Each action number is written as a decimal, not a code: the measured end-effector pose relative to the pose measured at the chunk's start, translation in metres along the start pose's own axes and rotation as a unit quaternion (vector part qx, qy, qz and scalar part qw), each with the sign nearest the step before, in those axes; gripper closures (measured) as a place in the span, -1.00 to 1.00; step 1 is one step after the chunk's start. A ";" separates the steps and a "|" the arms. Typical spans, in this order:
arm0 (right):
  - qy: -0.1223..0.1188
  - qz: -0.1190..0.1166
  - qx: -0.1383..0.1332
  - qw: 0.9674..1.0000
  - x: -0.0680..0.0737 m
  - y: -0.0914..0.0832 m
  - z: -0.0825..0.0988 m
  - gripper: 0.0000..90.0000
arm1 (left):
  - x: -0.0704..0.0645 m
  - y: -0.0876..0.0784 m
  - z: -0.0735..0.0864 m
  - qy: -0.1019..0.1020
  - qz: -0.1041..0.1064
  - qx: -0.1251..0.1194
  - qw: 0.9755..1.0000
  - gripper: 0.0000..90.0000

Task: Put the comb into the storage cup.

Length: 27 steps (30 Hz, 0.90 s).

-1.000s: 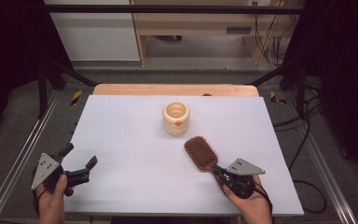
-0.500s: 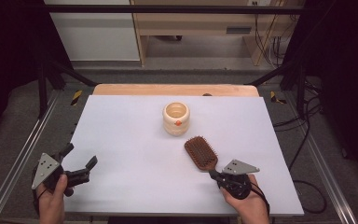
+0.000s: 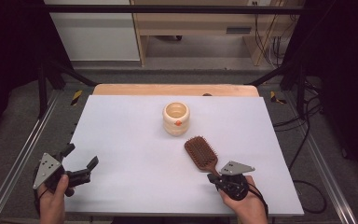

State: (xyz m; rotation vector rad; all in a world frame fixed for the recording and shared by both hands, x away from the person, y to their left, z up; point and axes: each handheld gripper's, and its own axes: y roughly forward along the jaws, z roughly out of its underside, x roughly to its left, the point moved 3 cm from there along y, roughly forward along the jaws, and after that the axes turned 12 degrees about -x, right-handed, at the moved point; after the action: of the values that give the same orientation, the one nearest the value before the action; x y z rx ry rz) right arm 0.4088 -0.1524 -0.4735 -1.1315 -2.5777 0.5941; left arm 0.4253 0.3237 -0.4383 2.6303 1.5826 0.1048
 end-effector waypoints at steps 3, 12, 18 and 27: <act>0.003 -0.003 0.007 1.000 0.001 0.001 0.001 1.00 | 0.001 0.000 0.000 0.001 -0.001 0.000 1.000 -0.97; 0.011 -0.005 0.024 1.000 0.001 0.002 0.005 1.00 | -0.002 0.002 0.000 0.004 0.001 0.002 1.000 -0.97; 0.014 0.001 0.034 0.999 -0.002 0.004 0.006 1.00 | 0.000 0.001 0.000 0.002 -0.001 0.002 1.000 -0.97; 0.014 0.010 0.051 0.999 -0.004 0.006 0.010 1.00 | -0.001 0.002 0.000 0.004 0.002 0.003 1.000 -0.97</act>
State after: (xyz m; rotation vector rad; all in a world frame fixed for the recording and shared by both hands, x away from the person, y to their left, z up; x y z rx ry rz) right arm 0.4109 -0.1547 -0.4856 -1.1239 -2.4841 0.7011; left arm 0.4263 0.3215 -0.4383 2.6397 1.5834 0.1100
